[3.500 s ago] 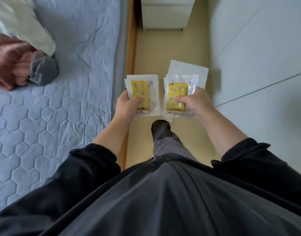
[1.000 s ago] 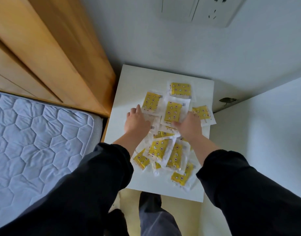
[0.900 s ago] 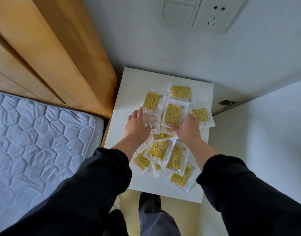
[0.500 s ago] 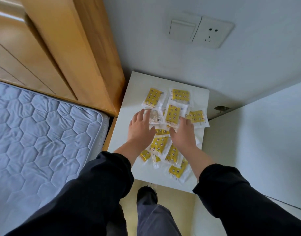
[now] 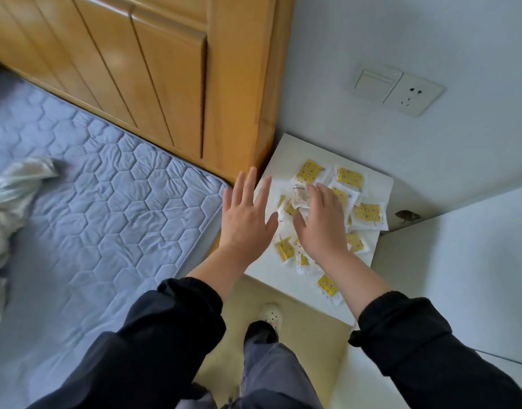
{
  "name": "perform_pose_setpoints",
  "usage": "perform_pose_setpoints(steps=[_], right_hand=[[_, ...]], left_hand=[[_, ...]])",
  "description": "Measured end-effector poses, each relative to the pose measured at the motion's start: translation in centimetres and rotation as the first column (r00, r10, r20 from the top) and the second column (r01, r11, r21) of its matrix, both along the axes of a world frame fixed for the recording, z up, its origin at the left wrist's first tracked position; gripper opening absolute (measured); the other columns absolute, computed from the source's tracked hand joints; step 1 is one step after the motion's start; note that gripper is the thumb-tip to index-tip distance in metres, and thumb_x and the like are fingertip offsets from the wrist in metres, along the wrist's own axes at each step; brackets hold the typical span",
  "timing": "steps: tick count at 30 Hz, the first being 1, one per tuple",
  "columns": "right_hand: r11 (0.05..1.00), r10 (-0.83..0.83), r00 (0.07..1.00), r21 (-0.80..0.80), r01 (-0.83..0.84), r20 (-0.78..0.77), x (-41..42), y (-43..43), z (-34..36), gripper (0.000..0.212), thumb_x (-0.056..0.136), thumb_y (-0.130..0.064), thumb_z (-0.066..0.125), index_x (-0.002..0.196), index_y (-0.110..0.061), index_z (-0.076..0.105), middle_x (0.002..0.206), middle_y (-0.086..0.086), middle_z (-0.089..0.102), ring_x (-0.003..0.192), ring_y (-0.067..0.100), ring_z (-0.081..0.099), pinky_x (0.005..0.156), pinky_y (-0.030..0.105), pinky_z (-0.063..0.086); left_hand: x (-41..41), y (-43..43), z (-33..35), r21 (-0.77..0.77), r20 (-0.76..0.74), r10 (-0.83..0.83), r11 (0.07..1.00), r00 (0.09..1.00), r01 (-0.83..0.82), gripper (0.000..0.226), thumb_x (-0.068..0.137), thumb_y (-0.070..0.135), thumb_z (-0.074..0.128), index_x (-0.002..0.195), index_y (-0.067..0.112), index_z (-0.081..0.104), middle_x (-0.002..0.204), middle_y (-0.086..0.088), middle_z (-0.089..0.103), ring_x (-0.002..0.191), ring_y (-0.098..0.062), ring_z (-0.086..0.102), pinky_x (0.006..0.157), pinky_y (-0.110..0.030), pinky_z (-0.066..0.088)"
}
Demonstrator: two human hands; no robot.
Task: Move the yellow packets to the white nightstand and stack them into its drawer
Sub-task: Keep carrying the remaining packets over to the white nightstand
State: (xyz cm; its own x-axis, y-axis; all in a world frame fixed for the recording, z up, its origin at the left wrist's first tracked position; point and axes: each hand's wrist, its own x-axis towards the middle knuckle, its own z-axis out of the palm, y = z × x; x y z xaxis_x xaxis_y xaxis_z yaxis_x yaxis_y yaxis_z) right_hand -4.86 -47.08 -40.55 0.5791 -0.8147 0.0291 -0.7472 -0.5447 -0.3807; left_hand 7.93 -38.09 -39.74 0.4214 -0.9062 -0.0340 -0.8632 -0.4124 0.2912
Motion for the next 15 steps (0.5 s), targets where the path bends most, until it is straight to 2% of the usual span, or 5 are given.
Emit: perform_pose_setpoints(steps=[3,8,15], right_hand=[[0.993,0.089,0.996,-0.073,-0.089,0.004,3.0,4.2,2.0,0.052,0.088,-0.022,0.059,0.133,0.000,0.044,0.138,0.018,0.044,0.131,0.037,0.037,0.109,0.048,0.031],[0.965,0.237,0.971,-0.128,-0.231,0.032,9.6,14.0,5.0,0.055,0.090,-0.026,0.058,0.137,-0.002,0.042,0.143,0.019,0.040,0.133,0.037,0.034,0.109,0.054,0.030],[0.877,0.452,0.885,-0.235,-0.419,0.112,19.3,32.7,10.0,0.055,0.090,-0.028,0.050,0.138,-0.003,0.041,0.145,0.021,0.038,0.136,0.036,0.031,0.108,0.058,0.030]], left_hand=[[2.6,5.2,1.9,-0.085,-0.002,0.083,0.993,0.997,-0.083,0.065,0.097,0.039,0.042,0.153,0.020,0.016,0.161,-0.008,0.005,0.148,-0.027,-0.001,0.118,-0.051,0.008],[7.2,16.5,4.6,-0.186,-0.003,0.214,0.960,0.977,-0.211,0.065,0.093,0.046,0.028,0.151,0.017,0.024,0.159,-0.013,0.015,0.147,-0.032,0.008,0.114,-0.055,0.013],[15.0,38.2,9.4,-0.290,0.178,0.387,0.899,0.905,-0.327,0.064,0.092,0.044,0.034,0.149,0.018,0.021,0.159,-0.013,0.015,0.146,-0.034,0.009,0.113,-0.058,0.013]])
